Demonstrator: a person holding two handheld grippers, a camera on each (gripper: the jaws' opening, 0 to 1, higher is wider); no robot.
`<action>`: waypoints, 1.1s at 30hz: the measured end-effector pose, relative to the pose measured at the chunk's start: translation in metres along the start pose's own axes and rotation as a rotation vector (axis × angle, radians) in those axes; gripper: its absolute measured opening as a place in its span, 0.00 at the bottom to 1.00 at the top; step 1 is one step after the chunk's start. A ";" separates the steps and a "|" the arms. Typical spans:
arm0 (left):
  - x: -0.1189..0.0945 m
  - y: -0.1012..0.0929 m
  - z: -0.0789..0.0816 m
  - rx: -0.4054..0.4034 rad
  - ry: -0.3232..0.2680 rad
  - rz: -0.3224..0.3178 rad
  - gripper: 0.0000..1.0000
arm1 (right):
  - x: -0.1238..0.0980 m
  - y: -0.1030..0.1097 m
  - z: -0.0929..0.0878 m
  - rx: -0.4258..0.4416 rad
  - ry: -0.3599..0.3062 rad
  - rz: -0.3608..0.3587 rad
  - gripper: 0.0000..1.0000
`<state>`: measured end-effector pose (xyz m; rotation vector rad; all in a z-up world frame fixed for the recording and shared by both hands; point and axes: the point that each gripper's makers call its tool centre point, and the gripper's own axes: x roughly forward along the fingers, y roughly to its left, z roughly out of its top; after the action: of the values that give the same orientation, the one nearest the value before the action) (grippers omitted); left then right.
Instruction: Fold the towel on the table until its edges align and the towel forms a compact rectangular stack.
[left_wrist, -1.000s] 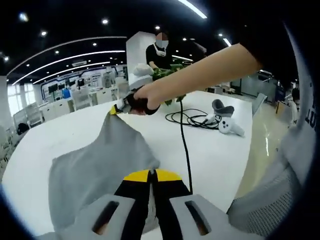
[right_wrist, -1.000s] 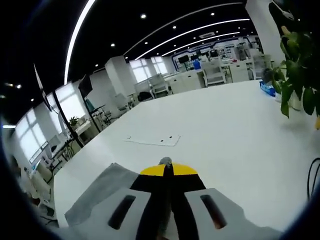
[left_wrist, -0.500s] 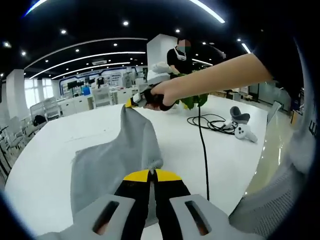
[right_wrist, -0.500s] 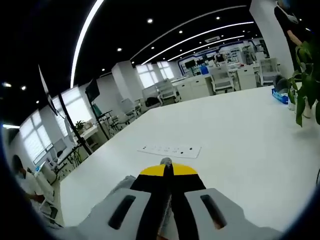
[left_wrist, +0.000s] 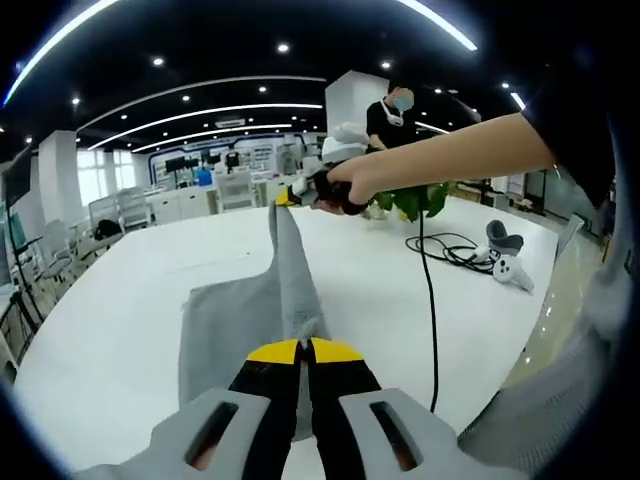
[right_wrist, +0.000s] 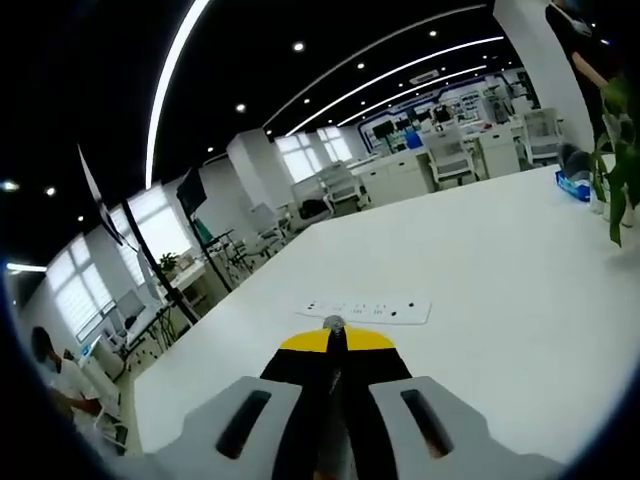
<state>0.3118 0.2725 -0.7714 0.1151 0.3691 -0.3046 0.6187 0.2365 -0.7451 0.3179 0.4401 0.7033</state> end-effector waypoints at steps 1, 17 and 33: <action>-0.002 0.003 0.000 -0.011 -0.001 0.009 0.02 | 0.001 0.003 0.000 0.000 0.000 0.003 0.00; -0.024 0.049 -0.008 -0.093 0.000 0.128 0.02 | 0.035 0.051 -0.007 0.032 -0.020 0.066 0.00; -0.027 0.084 -0.059 -0.165 0.144 0.173 0.03 | 0.077 0.088 -0.040 -0.043 0.000 0.110 0.00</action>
<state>0.2942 0.3688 -0.8111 0.0060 0.5219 -0.0944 0.6031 0.3576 -0.7642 0.3029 0.4094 0.8187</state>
